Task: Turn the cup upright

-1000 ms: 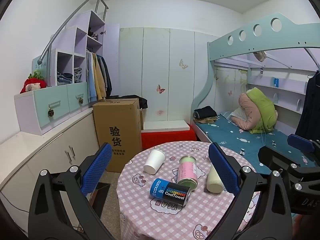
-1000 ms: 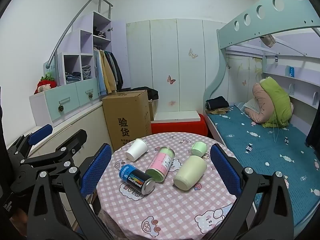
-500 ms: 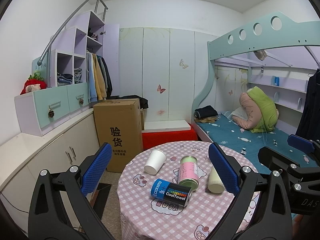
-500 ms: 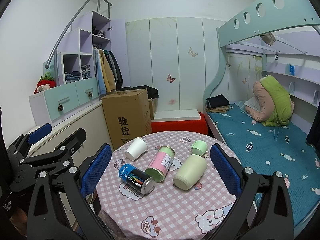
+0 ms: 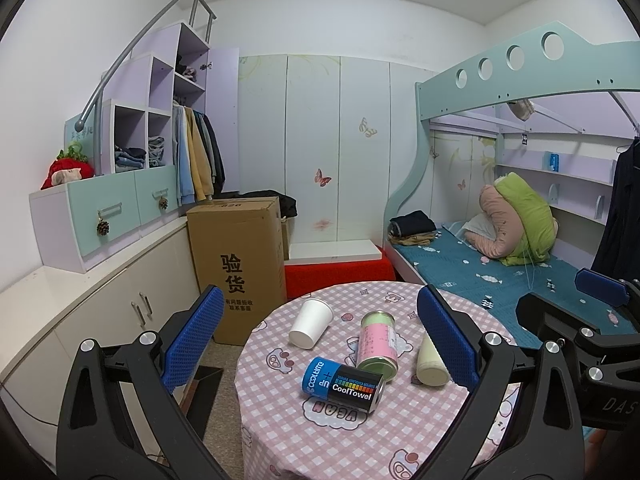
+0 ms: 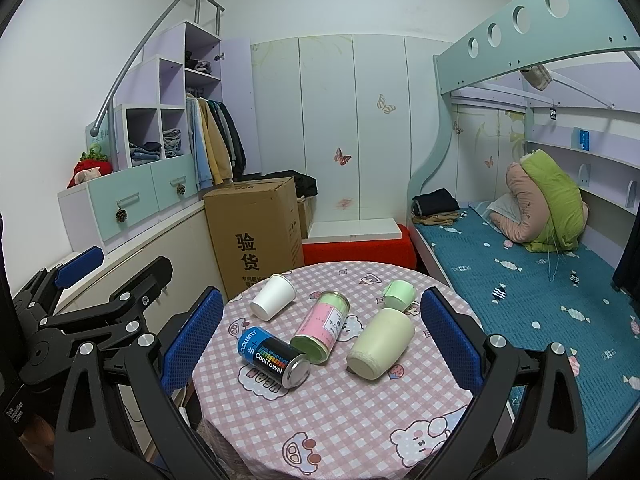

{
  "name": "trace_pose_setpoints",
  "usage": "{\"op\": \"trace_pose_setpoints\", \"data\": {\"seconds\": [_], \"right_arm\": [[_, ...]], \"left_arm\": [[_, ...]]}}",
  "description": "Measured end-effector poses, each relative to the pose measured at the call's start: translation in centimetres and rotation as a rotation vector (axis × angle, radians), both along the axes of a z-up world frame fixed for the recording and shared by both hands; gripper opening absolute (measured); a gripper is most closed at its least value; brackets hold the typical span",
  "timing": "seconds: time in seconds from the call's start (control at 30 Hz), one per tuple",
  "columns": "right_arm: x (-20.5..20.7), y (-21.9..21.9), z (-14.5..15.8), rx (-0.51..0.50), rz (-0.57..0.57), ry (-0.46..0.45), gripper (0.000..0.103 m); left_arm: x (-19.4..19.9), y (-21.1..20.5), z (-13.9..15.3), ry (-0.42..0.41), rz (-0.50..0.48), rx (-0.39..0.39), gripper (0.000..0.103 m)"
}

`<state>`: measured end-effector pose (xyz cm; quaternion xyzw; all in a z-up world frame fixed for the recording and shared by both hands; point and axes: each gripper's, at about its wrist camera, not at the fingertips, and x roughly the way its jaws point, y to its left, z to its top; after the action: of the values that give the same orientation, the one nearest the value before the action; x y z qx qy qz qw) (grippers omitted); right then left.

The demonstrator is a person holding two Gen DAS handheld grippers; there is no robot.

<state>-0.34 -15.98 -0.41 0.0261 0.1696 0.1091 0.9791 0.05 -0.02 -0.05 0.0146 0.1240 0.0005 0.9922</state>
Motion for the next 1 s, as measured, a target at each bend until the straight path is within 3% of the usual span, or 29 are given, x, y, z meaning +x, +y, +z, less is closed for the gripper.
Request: {"op": "trace_pose_setpoints", "data": {"seconds": [0.53,1.0], "right_arm": [[1.5,-0.2,-1.2,0.006,0.003,0.026,0.095],[4.3,-0.5,-2.6,0.005,0.004,0.095,0.095]], "left_arm": [[1.4,0.4,-0.6,0.026,0.003,0.003,0.097],[5.1,0.3,-2.8,0.114,-0.01,-0.002,0.097]]}}
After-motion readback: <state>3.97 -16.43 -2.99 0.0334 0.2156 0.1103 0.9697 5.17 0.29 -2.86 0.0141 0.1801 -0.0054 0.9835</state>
